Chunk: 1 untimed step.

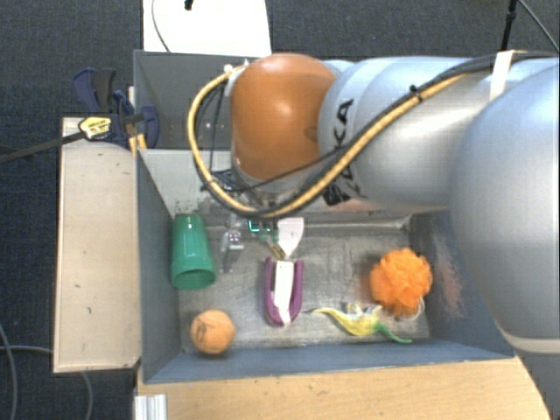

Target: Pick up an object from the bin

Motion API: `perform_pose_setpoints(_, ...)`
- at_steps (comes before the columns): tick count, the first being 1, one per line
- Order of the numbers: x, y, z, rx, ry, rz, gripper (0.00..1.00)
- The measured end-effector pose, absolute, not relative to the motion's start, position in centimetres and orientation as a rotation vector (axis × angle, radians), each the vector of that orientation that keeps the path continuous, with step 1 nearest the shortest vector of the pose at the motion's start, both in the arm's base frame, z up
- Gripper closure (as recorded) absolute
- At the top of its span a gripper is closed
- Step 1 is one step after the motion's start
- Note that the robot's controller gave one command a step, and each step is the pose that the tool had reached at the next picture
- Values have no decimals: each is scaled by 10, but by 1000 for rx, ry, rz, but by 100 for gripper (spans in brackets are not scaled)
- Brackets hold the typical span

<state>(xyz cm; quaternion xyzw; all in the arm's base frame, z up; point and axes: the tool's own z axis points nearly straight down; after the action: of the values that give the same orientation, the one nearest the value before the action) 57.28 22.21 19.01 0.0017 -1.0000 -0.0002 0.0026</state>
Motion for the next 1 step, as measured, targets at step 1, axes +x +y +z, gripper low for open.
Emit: perform_pose_setpoints(1, 575, 221, 195, -3, -3145, -3, 0)
